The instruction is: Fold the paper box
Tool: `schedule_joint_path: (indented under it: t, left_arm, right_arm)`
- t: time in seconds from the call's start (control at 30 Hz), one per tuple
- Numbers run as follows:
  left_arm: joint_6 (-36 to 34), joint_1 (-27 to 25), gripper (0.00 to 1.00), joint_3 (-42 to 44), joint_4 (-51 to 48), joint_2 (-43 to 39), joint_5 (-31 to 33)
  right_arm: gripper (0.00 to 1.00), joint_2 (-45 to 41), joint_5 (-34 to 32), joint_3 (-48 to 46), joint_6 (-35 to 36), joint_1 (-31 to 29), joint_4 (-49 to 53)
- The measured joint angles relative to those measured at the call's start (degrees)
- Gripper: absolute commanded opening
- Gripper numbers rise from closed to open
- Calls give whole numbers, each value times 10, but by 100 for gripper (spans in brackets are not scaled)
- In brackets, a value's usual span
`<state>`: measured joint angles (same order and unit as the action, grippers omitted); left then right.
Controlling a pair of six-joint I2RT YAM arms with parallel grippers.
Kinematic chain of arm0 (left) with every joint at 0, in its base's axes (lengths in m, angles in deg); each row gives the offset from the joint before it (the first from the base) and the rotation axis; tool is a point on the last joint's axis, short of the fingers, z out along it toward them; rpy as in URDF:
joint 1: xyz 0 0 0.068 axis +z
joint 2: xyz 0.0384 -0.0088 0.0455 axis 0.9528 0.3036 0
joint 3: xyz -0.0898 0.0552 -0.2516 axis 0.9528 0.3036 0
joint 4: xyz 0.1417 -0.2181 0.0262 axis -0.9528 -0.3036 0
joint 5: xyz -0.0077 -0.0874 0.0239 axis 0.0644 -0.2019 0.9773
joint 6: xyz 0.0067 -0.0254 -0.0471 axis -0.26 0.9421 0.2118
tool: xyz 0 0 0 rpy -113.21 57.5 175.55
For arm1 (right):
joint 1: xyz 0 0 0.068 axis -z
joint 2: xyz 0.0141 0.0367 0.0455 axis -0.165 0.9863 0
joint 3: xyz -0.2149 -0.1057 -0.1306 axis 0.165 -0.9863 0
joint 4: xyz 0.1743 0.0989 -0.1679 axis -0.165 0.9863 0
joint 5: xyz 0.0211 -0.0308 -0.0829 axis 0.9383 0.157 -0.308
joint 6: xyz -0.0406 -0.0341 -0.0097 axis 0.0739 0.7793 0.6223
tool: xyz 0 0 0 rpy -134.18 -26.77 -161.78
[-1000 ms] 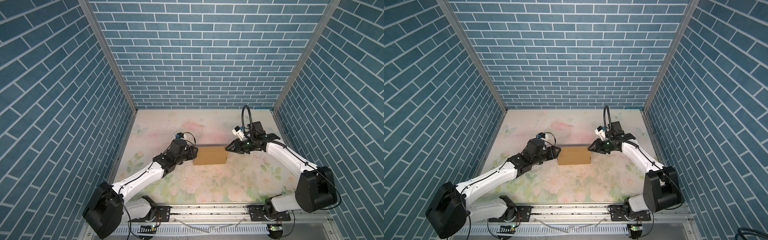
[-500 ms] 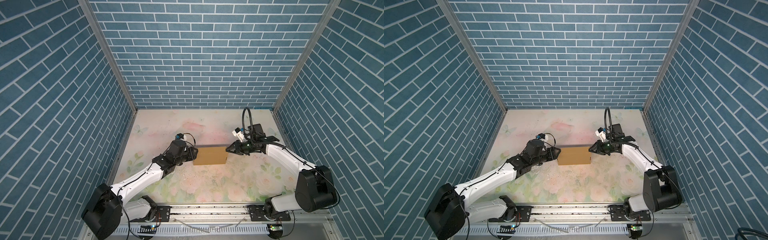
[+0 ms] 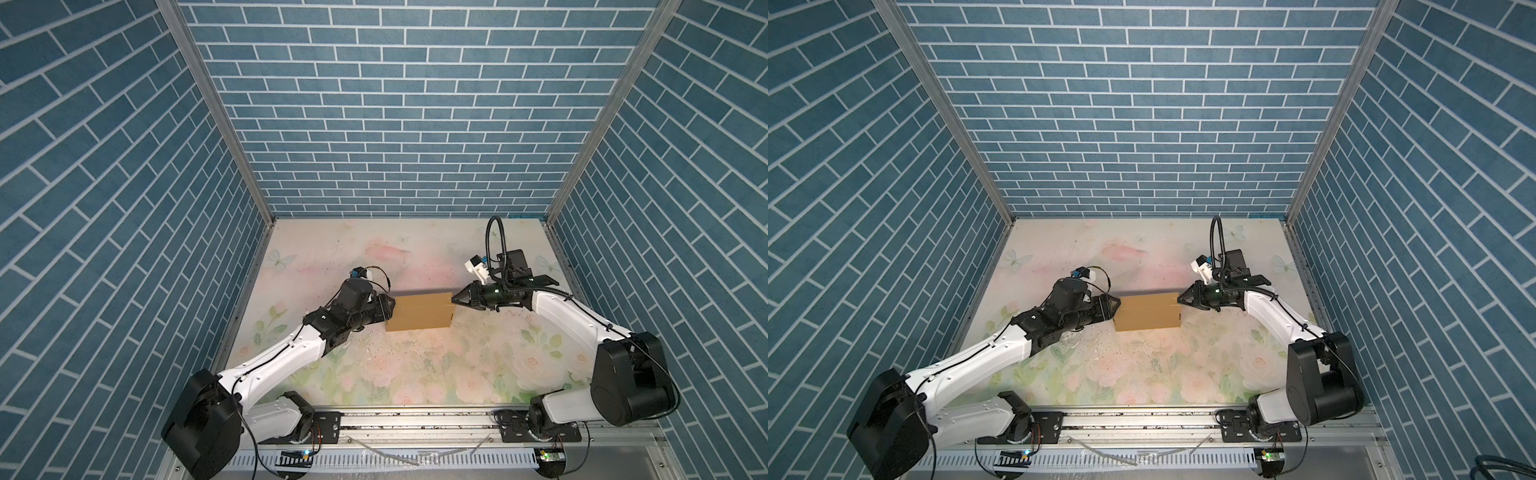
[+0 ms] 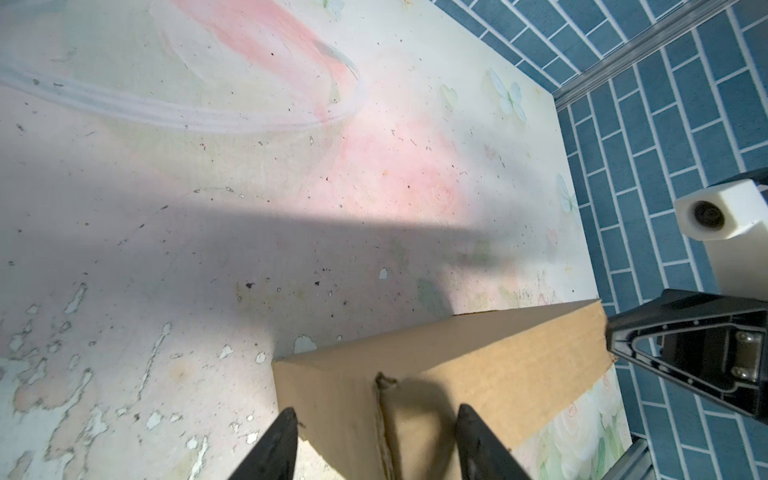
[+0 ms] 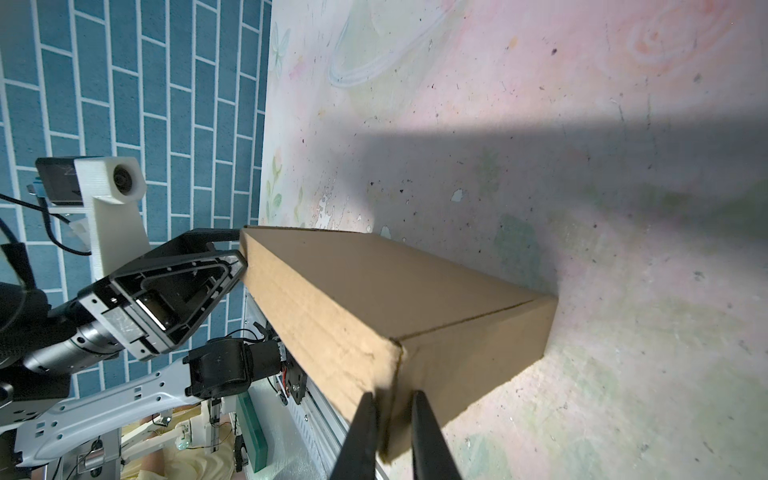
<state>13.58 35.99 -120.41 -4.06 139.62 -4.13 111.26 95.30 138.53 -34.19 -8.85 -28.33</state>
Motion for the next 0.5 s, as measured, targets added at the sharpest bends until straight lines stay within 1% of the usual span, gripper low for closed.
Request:
schedule_joint_path:
  t: [0.27, 0.4, 0.5]
  left_arm:
    - [-13, 7, 65, -11, -85, -41, -13]
    - [-16, 9, 65, -11, -103, -53, -16]
    - [-15, 9, 65, -5, -99, -54, -19]
  right_arm:
    - [16, 0, 2, -2, 0, -2, -7]
    - [16, 0, 2, -3, 0, -2, -9]
    - [16, 0, 4, -5, 0, -2, -12]
